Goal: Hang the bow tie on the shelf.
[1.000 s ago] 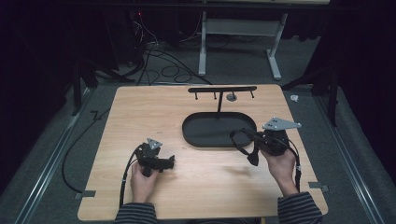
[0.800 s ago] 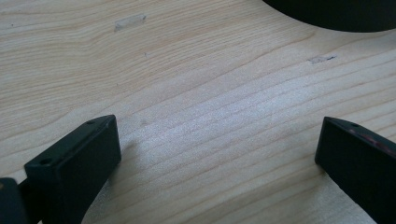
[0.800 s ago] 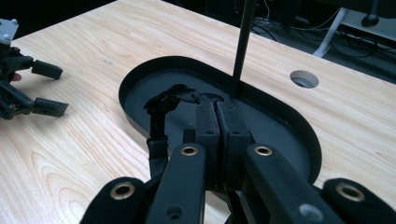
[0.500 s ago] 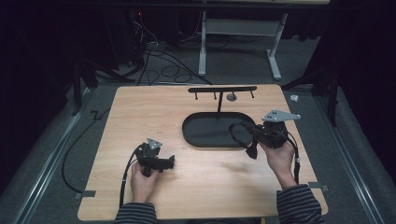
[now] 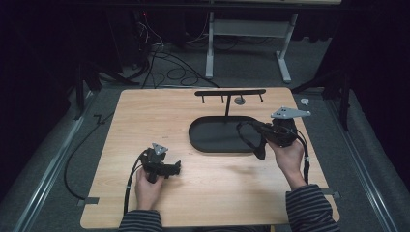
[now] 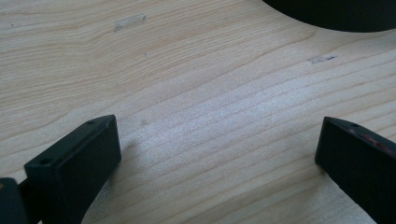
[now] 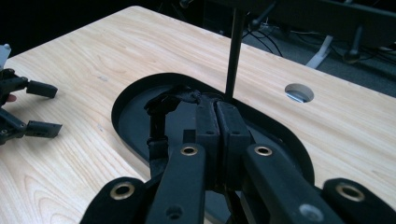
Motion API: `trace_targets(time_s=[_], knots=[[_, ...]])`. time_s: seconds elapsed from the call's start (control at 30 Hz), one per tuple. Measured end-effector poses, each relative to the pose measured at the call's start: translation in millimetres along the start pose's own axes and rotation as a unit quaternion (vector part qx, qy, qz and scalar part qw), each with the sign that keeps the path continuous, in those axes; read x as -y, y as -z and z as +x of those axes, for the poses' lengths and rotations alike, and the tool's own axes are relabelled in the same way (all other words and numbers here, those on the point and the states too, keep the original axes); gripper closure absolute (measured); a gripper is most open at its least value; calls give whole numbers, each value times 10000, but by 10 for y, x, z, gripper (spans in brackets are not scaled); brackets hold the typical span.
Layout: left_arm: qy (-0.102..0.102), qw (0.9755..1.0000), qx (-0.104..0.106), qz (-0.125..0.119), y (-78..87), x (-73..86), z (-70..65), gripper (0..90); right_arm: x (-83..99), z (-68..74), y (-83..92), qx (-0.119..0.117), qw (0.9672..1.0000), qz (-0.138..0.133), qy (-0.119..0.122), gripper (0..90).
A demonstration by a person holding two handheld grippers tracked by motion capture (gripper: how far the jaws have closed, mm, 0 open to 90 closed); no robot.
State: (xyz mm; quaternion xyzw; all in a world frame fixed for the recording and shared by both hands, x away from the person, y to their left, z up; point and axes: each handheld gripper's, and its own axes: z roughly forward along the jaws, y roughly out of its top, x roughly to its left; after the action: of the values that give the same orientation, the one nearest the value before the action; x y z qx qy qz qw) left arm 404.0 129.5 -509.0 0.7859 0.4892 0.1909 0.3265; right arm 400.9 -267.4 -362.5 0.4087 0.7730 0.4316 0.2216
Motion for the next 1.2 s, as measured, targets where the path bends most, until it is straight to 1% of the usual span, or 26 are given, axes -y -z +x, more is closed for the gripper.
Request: trace_targets(time_s=[0.13,0.23,0.47,0.5,0.63,0.77,0.9,1.1,1.2], knots=[[-4,10000,2,2,1,1,0,5,-76,-24,-21,-22,10000,-51,-35,900],[-15,10000,9,-4,3,4,-3,4,-115,-41,-56,-12,10000,-37,-6,900],[-14,10000,10,-7,3,5,-3,4,-185,-65,-121,4,10000,-31,-53,900],[-15,10000,11,-5,3,5,-3,4,-214,-72,-134,28,10000,-56,-15,900],[-16,10000,10,-5,3,5,-3,4,-247,-80,-141,39,9999,-71,-61,900],[-14,10000,10,-7,3,5,-3,4,-281,-132,-166,89,9999,-74,-98,900],[-13,10000,9,-8,3,5,-4,4,-314,-176,-183,129,9996,-112,-211,900],[-24,10000,10,1,5,5,-2,4,-376,-199,-223,203,9995,-136,-206,900],[-23,10000,10,1,5,5,-3,4,-401,-204,-239,202,9993,-182,-258,900]])
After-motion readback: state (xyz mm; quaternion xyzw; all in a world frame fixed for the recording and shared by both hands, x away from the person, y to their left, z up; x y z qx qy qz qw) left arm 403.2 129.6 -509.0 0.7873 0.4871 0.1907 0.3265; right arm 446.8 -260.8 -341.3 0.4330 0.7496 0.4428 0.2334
